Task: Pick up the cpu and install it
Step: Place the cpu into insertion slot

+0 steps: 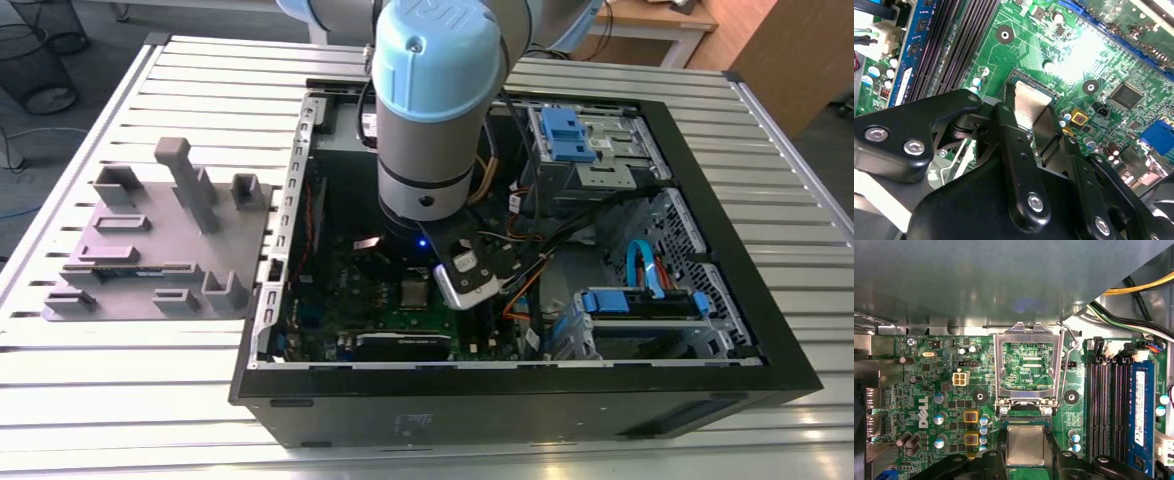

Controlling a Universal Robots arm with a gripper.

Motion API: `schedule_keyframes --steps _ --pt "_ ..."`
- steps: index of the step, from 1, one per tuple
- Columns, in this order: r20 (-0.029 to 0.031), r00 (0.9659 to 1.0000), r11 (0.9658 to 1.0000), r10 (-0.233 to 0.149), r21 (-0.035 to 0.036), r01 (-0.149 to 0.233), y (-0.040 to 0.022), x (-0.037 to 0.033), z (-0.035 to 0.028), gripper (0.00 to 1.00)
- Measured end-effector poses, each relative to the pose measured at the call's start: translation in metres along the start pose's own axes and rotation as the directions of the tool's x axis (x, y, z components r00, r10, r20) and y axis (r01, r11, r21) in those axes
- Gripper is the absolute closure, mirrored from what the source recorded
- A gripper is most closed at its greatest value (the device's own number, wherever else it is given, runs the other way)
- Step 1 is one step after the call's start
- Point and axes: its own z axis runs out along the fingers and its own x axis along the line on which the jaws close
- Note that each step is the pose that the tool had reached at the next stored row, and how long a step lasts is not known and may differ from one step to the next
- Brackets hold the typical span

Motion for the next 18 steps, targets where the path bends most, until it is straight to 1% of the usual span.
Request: schedule_keyframes --steps 1,2,6,8,10,13,18 --pt "-0.0004 1.0000 1.0000 0.000 0.0000 0.000 0.0000 0.0000 0.0000 0.60" --pt "-0.0006 1.0000 1.0000 0.000 0.0001 0.000 0.0000 0.0001 0.0000 0.55" --pt "-0.0006 1.0000 1.0000 0.000 0.0003 0.000 0.0000 0.0001 -0.0006 0.55" --pt "-0.0006 1.0000 1.0000 0.000 0.0002 0.000 0.0000 0.0001 -0.0044 0.55" --pt "-0.0006 1.0000 1.0000 0.000 0.0003 0.000 0.0000 0.0000 -0.0107 0.55" --pt "-0.0006 1.0000 1.0000 0.000 0.0004 0.000 -0.0001 -0.0001 -0.0149 0.55" --pt "-0.0006 1.0000 1.0000 0.000 0.0003 0.000 0.0000 -0.0002 -0.0153 0.55"
